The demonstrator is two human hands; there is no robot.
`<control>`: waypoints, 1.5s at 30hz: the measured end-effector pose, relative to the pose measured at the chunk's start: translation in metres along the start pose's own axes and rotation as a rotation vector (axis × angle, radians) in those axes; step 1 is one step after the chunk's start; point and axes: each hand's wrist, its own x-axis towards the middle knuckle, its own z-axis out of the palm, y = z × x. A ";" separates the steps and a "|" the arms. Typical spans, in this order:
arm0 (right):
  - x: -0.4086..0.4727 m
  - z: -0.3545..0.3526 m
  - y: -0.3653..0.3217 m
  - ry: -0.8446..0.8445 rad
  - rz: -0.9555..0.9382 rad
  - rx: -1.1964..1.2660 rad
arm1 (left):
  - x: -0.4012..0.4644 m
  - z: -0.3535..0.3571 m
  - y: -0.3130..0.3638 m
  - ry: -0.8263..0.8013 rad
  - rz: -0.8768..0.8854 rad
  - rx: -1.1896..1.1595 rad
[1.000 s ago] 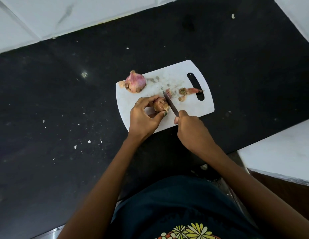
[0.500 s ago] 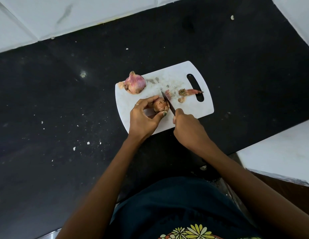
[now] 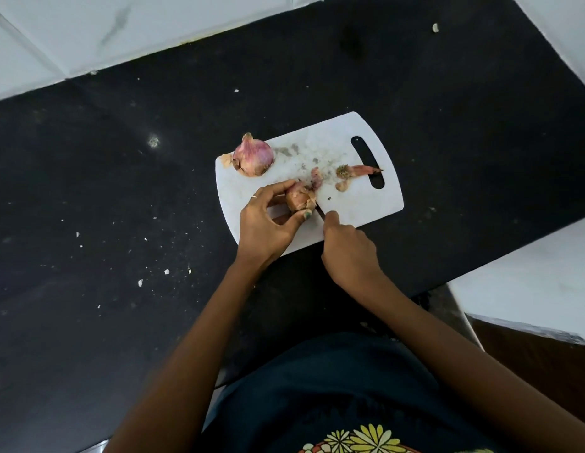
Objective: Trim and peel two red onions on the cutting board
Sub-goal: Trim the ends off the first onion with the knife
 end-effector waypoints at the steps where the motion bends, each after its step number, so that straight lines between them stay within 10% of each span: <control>1: 0.002 -0.001 0.001 -0.008 -0.001 0.003 | -0.001 -0.002 -0.001 -0.017 -0.006 -0.017; 17: 0.022 -0.026 0.019 0.216 0.028 0.728 | -0.011 -0.017 -0.004 -0.085 0.038 0.066; 28: 0.065 -0.013 0.008 0.290 -0.017 0.341 | -0.015 -0.015 -0.009 -0.069 0.030 0.107; 37: 0.033 -0.021 0.037 0.052 -0.075 0.524 | -0.013 -0.013 -0.012 -0.067 0.058 0.187; 45: 0.078 -0.052 0.045 0.345 -0.118 0.282 | -0.014 -0.013 -0.011 -0.022 0.041 0.133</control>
